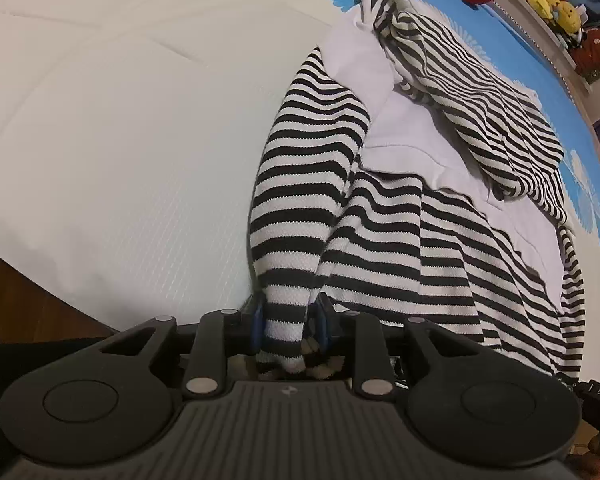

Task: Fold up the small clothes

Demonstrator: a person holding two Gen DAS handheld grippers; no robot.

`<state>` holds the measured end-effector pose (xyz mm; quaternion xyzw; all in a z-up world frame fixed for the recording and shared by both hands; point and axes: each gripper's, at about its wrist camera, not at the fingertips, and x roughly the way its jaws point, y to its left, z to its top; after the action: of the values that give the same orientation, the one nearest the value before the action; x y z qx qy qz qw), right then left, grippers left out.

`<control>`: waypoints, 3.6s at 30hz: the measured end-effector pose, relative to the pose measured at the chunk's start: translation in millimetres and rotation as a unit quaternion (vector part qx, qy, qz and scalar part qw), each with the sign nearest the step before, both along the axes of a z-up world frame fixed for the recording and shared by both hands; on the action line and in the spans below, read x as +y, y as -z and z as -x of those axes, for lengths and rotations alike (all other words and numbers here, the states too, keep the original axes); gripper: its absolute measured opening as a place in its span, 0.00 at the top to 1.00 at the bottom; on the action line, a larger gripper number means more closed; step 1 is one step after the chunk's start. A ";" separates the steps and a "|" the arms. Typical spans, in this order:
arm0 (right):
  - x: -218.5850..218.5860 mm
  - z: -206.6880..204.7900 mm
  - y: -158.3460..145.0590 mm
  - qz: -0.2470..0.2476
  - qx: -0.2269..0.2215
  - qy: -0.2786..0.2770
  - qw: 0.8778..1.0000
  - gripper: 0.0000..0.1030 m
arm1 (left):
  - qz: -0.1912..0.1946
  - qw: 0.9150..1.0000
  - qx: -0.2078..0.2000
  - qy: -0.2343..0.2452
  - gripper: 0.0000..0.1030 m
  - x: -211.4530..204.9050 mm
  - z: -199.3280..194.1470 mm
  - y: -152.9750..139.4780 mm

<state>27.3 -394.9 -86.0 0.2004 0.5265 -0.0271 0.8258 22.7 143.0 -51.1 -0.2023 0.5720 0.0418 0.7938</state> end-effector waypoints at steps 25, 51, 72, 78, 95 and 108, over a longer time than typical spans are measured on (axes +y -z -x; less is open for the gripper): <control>2.2 2.2 -4.9 0.004 -0.019 -0.010 1.000 0.86 | -0.016 0.999 -0.018 0.022 0.86 -6.3 3.6 -3.9; -56.5 94.3 -178.7 -0.128 -0.217 -0.042 0.967 0.95 | 0.070 0.981 -0.140 0.113 0.91 22.8 47.1 -171.0; -53.0 -139.3 -88.0 -0.033 -0.177 -0.076 0.981 0.59 | -0.007 0.983 -0.144 0.110 0.33 40.7 -151.6 -82.4; -19.6 -136.9 -67.0 0.096 -0.177 -0.163 0.966 0.50 | -0.070 0.968 -0.146 0.192 0.32 17.1 -136.1 -56.3; 34.4 -179.0 -43.1 0.154 -0.202 -0.272 0.928 0.88 | -0.118 0.953 -0.163 0.228 0.91 -25.7 -189.9 -28.2; 33.4 -242.1 -51.9 0.153 -0.235 -0.117 0.953 0.97 | -0.167 0.964 -0.141 0.153 0.91 -36.0 -248.3 -11.6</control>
<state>269.4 -361.5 -34.1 0.0095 0.3268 0.0375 0.9443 271.1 106.9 -39.5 0.0189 0.4633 -0.0145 0.8859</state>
